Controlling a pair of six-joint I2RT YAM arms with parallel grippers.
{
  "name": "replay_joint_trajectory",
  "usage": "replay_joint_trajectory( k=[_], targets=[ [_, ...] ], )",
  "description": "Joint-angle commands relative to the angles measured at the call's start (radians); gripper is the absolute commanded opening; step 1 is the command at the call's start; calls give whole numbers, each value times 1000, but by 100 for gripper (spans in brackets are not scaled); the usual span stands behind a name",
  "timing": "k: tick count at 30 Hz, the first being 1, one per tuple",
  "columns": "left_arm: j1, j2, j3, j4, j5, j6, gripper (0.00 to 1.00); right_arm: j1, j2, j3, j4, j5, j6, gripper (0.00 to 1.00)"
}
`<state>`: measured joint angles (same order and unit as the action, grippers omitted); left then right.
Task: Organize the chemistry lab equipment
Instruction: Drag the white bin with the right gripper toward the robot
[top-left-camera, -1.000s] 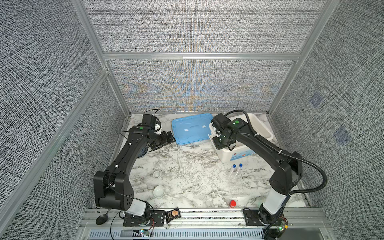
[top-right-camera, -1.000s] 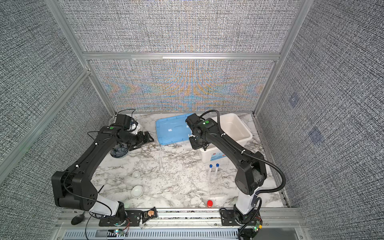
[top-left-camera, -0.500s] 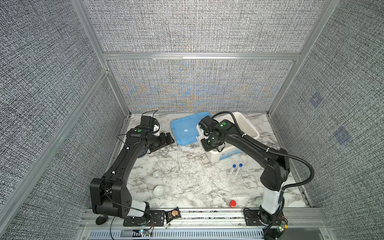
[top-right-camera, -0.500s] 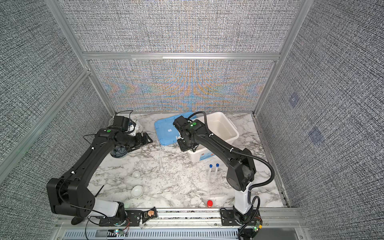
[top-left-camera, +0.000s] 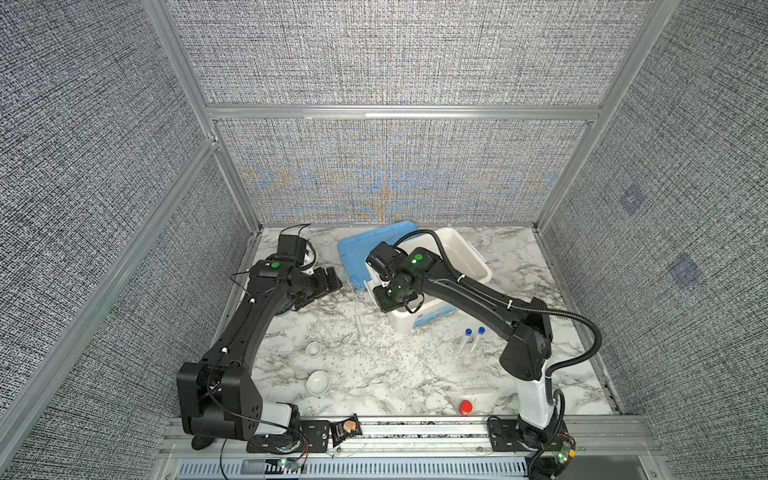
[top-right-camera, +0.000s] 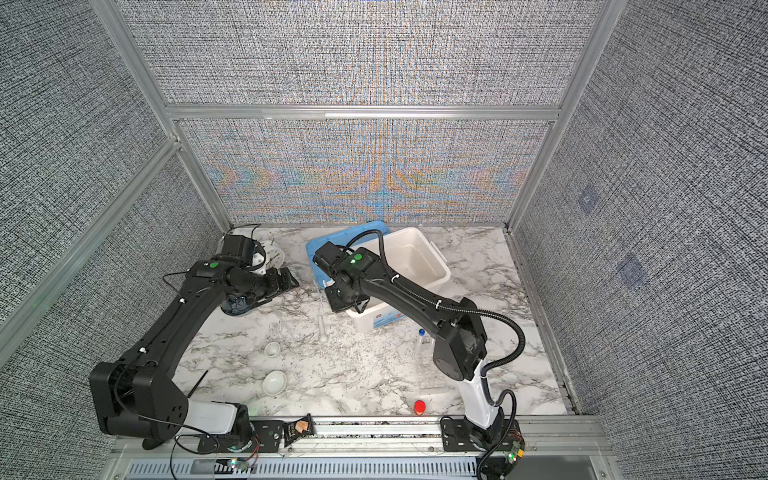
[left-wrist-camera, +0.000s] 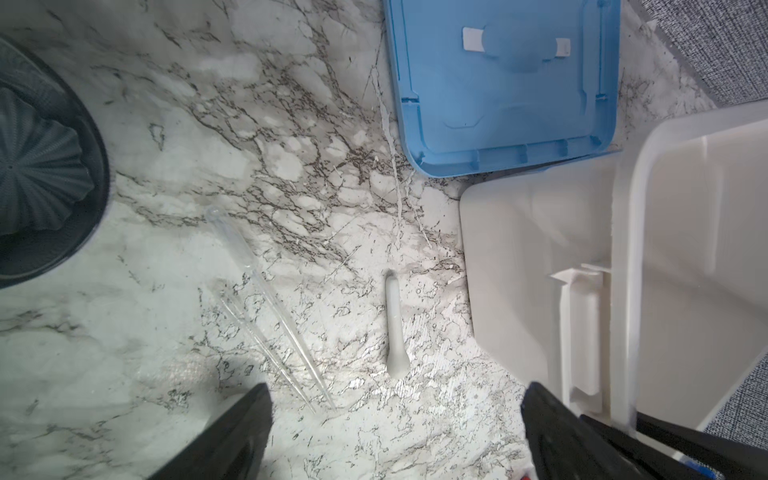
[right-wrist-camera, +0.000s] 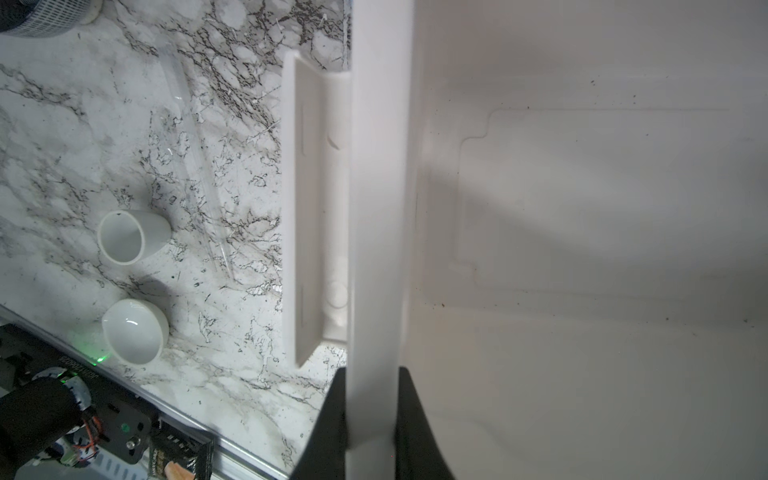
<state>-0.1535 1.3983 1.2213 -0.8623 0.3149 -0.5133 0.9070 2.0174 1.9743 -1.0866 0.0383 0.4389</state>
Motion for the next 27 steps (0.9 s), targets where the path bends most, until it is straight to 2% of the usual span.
replay_joint_trajectory(
  k=[1, 3, 8, 12, 16, 20, 25, 27],
  targets=[
    [7, -9, -9, 8, 7, -43, 96, 14, 0, -3, 35, -90, 60, 12],
    [14, -10, -9, -30, -27, -65, 98, 25, -2, -6, 48, -106, 63, 16],
    [33, -9, -22, -99, -92, -89, 97, 61, -20, -41, 117, -130, 60, 16],
    [37, -6, -26, -135, -137, -115, 97, 74, -30, -47, 122, -114, 69, 31],
    [36, 4, -57, -120, -132, -128, 85, 74, -59, -67, 137, -111, 59, 39],
    [36, 34, -67, -105, -137, -139, 80, 69, -114, -69, 143, -83, 18, 48],
    [33, 56, -69, -102, -139, -167, 74, 46, -200, -85, 174, -42, -54, 51],
    [32, 54, -97, -83, -137, -172, 68, 41, -254, -138, 229, 2, -85, 51]
  ],
)
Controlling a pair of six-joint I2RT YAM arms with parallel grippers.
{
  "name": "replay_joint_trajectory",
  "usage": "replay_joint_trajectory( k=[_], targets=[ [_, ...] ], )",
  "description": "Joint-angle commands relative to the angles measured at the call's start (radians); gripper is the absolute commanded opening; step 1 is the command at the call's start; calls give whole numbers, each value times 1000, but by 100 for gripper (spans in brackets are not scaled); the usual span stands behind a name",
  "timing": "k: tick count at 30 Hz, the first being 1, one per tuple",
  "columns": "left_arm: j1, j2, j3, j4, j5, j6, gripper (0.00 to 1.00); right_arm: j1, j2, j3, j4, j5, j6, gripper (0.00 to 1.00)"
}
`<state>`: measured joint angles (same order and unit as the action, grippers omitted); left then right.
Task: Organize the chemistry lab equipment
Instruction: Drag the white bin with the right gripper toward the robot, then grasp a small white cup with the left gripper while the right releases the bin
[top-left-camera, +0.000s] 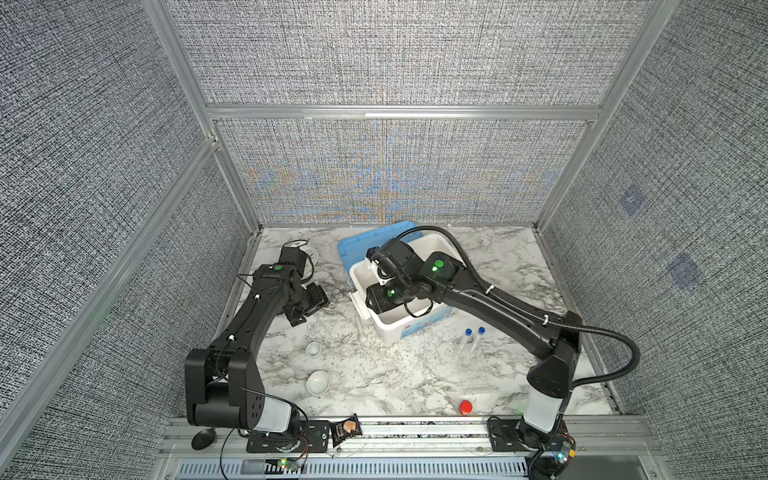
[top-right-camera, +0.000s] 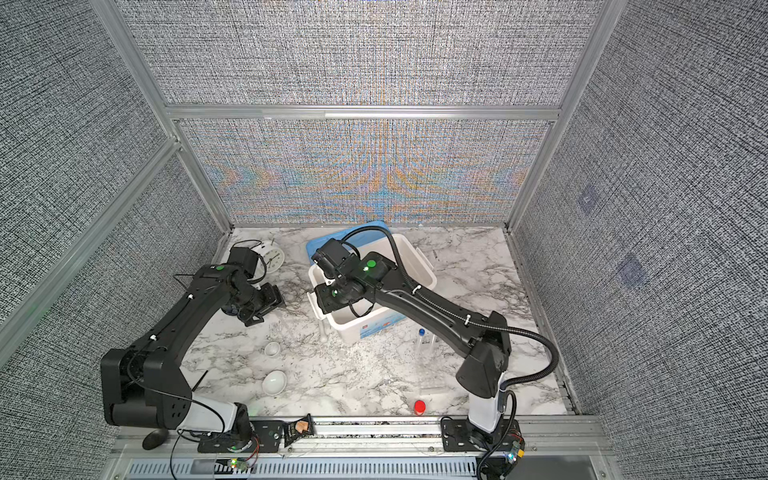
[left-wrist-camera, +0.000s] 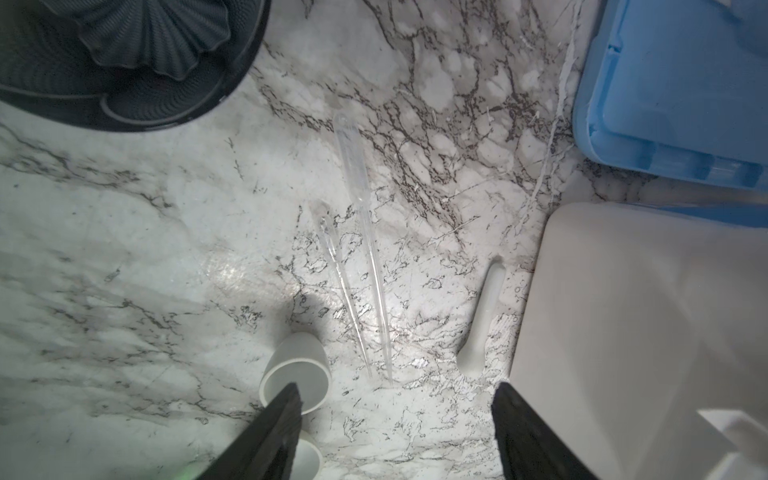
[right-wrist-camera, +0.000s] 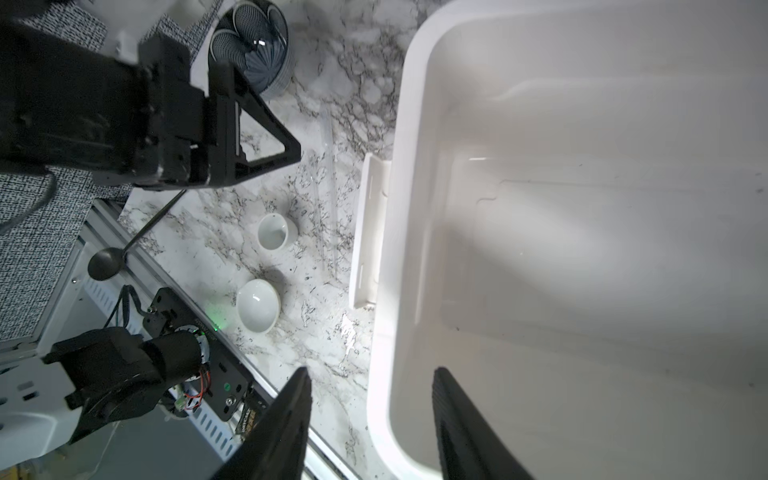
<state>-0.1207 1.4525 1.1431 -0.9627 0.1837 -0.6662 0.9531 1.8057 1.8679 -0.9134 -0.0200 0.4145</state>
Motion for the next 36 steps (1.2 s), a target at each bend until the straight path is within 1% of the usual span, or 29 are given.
replay_joint_trajectory(
  k=[1, 2, 4, 7, 9, 11, 13, 16, 19, 20, 22, 24, 27, 29, 32, 34, 36],
  targets=[
    [-2, 4, -23, 17, -9, -16, 66, -8, -68, -66, 86, 88, -65, 51],
    [-2, 12, -20, 4, -20, -18, 66, -10, -100, -108, 130, 117, -66, 51],
    [-2, 27, -9, -30, -44, -32, 66, -16, -160, -179, 214, 140, -55, 52],
    [-4, 37, -9, -62, -46, -36, 63, -22, -229, -293, 347, 135, -40, 52],
    [-5, 26, -29, -101, -49, -27, 62, -25, -251, -341, 392, 124, -51, 52],
    [-9, 3, -62, -132, -47, -26, 62, -26, -252, -343, 369, 123, -51, 53],
    [-35, -16, -94, -152, -51, -18, 63, -27, -252, -341, 350, 122, -54, 54],
    [-71, -7, -122, -161, -76, -12, 63, -28, -256, -368, 366, 124, -67, 53],
    [-76, 19, -141, -120, -30, -17, 58, -36, -251, -365, 369, 116, -66, 54],
    [-78, 28, -143, -105, -14, -22, 53, -38, -250, -356, 366, 109, -67, 54],
    [-88, 39, -150, -62, -2, -30, 53, -38, -248, -346, 368, 105, -79, 54],
    [-91, 64, -152, -25, -16, -32, 52, -39, -247, -347, 374, 107, -91, 54],
    [-93, 112, -144, -4, -8, -29, 46, -40, -247, -341, 369, 105, -77, 53],
    [-95, 125, -157, 7, -6, -42, 45, -41, -249, -345, 375, 95, -72, 53],
    [-94, 136, -176, 24, -53, -43, 43, -41, -250, -366, 393, 90, -72, 53],
    [-94, 148, -176, 20, -90, -41, 40, -43, -249, -363, 388, 89, -60, 53],
    [-95, 155, -188, 29, -88, -48, 37, -43, -249, -362, 396, 75, -51, 53]
  ],
)
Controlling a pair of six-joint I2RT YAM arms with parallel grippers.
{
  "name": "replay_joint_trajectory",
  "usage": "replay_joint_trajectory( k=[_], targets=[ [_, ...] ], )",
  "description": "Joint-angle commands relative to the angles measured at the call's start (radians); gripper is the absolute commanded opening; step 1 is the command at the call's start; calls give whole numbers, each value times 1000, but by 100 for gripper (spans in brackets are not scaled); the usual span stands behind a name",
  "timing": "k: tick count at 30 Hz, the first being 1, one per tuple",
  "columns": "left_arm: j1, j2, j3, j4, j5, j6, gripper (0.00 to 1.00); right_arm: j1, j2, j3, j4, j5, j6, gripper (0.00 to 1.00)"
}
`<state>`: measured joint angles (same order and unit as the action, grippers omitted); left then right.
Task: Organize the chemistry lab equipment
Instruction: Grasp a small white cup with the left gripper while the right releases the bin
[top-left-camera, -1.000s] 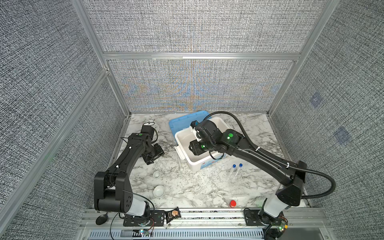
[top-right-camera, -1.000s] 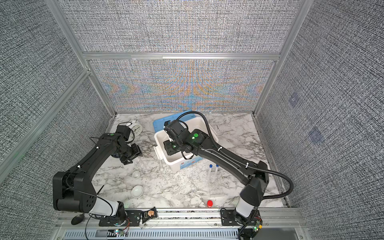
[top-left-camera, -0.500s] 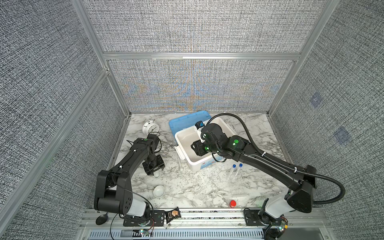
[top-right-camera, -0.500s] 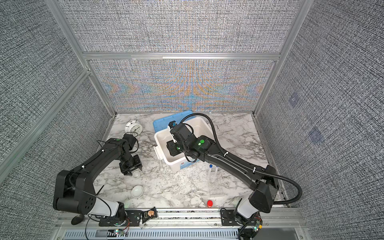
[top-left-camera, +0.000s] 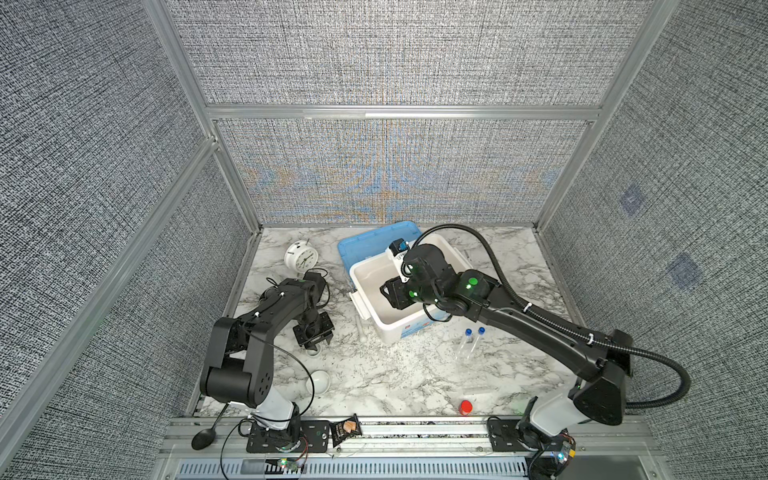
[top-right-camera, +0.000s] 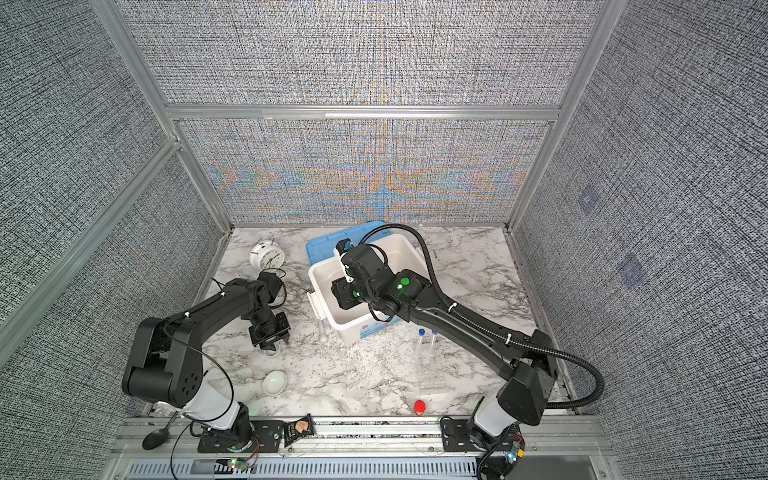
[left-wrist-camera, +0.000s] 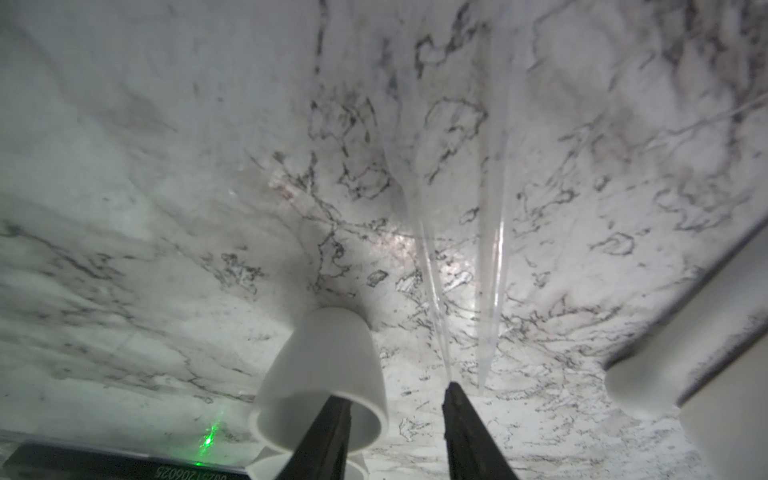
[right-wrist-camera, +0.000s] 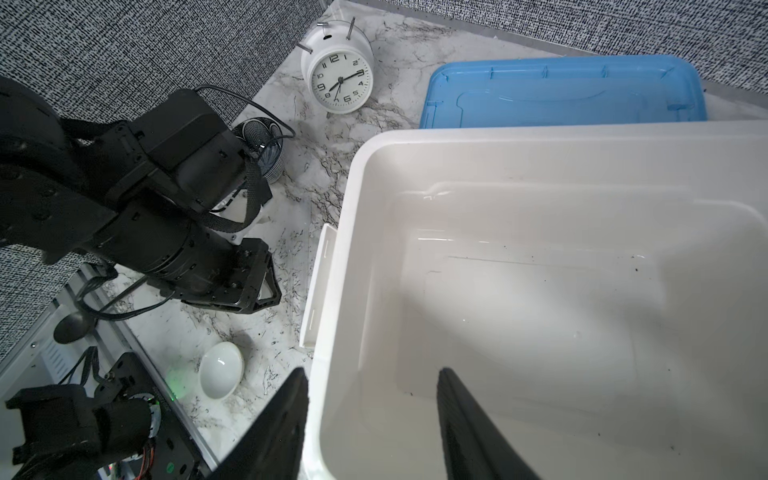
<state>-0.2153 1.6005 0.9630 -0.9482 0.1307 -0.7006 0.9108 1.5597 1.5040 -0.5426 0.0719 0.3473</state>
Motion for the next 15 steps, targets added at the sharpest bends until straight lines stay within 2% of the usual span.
replay_joint_trajectory(
  k=[1, 3, 4, 8, 11, 15],
  targets=[
    [0, 6, -19, 28, -20, -12, 36, 0, -5, -2, 33, -23, 18, 53],
    [0, 5, -38, 53, -6, -7, 33, 1, -2, -7, 42, -30, 6, 53],
    [1, 7, -38, 50, -13, -5, 28, -1, 0, -3, 35, -26, 6, 54],
    [0, -8, -10, -8, -40, -6, 1, -1, -3, 1, 30, -30, 15, 54],
    [1, -49, 7, -35, -24, -12, 0, -8, 3, -14, 55, -72, 22, 56],
    [-1, -117, 88, -179, -30, 7, 0, -33, 6, 20, 36, -109, 37, 57]
  ],
)
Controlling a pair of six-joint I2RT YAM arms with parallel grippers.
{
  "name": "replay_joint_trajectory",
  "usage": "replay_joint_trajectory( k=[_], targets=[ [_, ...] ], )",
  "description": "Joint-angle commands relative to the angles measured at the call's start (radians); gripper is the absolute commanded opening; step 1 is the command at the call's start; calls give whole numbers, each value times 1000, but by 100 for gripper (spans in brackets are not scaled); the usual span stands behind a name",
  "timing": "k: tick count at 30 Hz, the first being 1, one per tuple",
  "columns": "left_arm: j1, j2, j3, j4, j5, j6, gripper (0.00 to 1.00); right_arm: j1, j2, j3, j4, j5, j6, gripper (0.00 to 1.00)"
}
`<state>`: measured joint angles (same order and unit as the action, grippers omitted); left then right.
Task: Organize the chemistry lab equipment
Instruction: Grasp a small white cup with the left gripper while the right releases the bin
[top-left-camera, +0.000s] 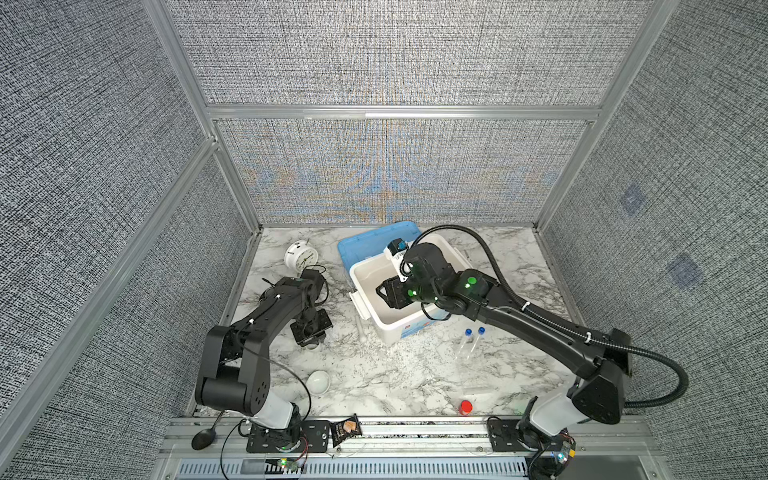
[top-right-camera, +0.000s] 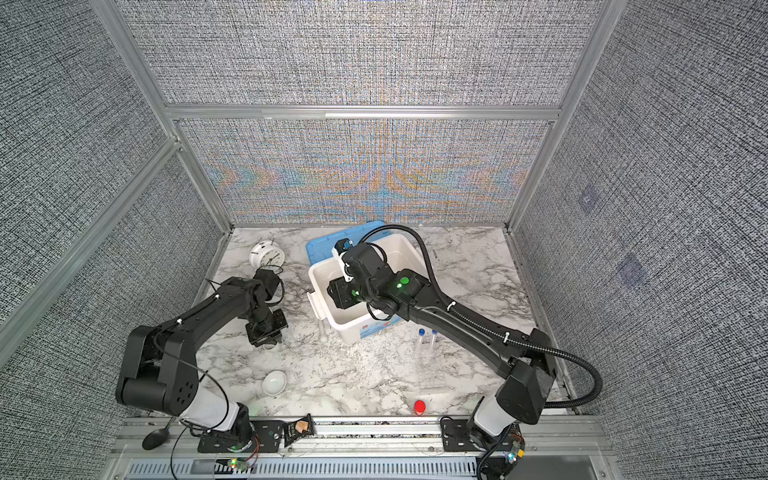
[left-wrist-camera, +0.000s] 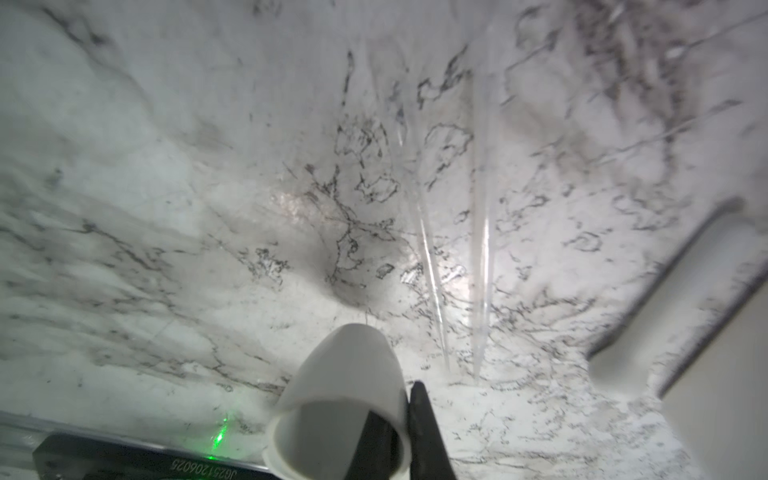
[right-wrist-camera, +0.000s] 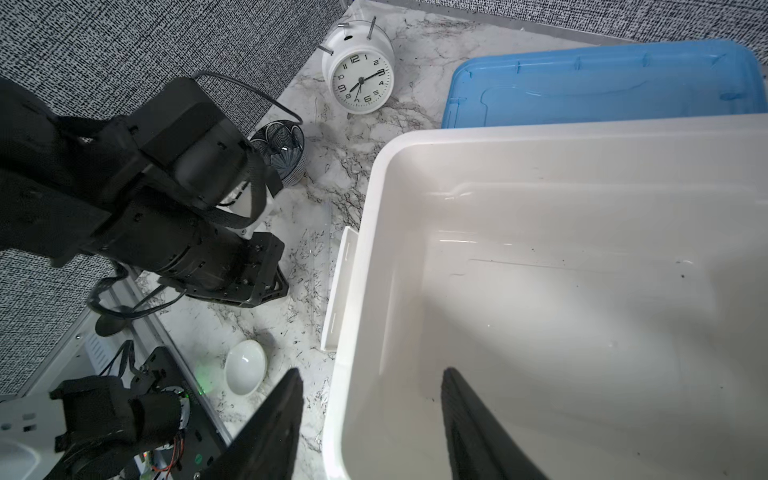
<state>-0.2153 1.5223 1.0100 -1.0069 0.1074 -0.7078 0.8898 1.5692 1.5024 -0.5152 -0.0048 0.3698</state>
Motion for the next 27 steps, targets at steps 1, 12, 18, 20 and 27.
replay_joint_trajectory(
  k=[1, 12, 18, 20, 27],
  targets=[
    [-1, -65, 64, -145, -11, 26, 0, -22, -11, 21, 11, -31, 11, 58],
    [-171, -85, 643, -226, -63, 289, 0, -247, -175, -45, 20, 2, -83, 84],
    [-294, 141, 871, -209, -47, 387, 0, -356, -264, -94, -4, 34, -75, 85],
    [-330, 208, 925, -194, -30, 414, 0, -379, -289, -107, -16, 35, -66, 85],
    [-453, 420, 1075, -205, -7, 466, 0, -429, -337, -140, -64, 55, -56, 85]
  ],
)
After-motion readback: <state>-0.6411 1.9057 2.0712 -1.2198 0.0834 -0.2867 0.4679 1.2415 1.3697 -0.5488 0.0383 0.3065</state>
